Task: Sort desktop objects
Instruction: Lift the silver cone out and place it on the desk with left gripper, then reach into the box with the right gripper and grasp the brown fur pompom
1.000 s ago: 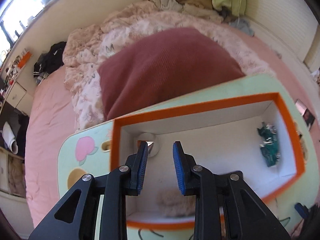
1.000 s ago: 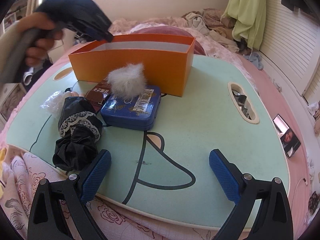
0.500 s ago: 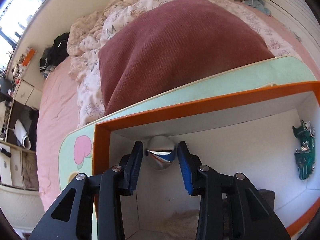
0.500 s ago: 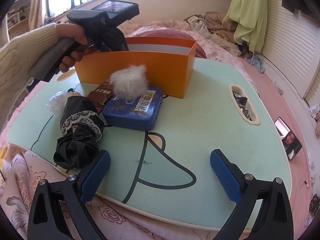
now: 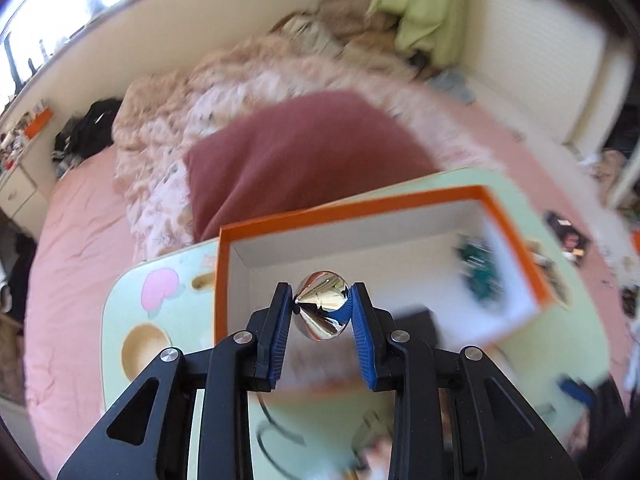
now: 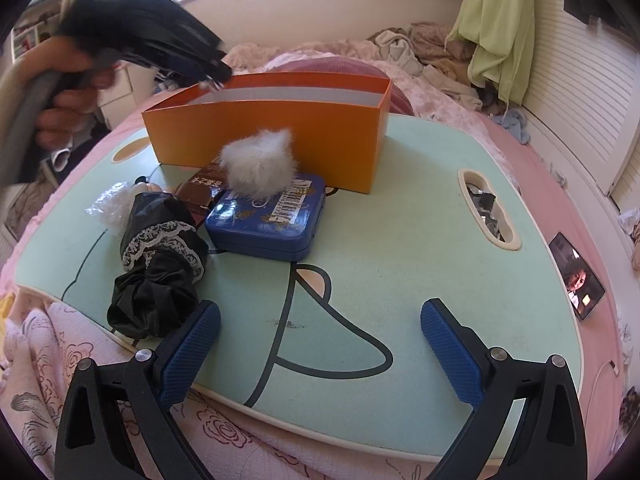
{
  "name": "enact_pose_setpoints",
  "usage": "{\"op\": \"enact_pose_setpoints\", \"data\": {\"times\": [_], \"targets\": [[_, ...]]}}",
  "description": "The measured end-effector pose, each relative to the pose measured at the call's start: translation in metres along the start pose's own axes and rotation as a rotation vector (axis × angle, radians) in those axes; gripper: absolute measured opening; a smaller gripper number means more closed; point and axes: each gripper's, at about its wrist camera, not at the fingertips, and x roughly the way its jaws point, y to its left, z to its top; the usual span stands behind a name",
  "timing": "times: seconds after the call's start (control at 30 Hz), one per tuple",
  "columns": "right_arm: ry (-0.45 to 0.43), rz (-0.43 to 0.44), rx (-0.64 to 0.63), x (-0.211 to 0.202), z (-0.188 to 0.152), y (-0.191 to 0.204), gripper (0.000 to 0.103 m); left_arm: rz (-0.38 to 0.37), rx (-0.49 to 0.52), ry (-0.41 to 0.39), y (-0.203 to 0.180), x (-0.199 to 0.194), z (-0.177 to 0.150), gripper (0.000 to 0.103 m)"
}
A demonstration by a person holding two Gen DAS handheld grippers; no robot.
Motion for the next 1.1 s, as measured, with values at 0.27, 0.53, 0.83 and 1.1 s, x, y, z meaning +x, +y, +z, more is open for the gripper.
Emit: {"op": "enact_pose_setpoints", "data": {"times": [0.27, 0.53, 0.83, 1.1], "targets": [[0.001, 0.001, -0.001, 0.001, 0.001, -0.002, 0.101, -0.113, 0.002, -0.009, -0.004, -0.018, -0.067, 0.032], [0.004, 0.003, 0.0, 0.002, -0.001, -0.003, 0.101, -0.032, -0.073, -0.106, 0.004, -0.022, -0.09, 0.068], [0.005, 0.003, -0.001, 0.002, -0.001, -0.004, 0.101, 0.119, -0.096, -0.134, 0.007, -0.043, -0.162, 0.082], [0.01, 0.003, -0.001, 0.005, -0.001, -0.004, 0.101, 0.09, -0.204, -0.07, 0.026, -0.016, -0.182, 0.094]]}}
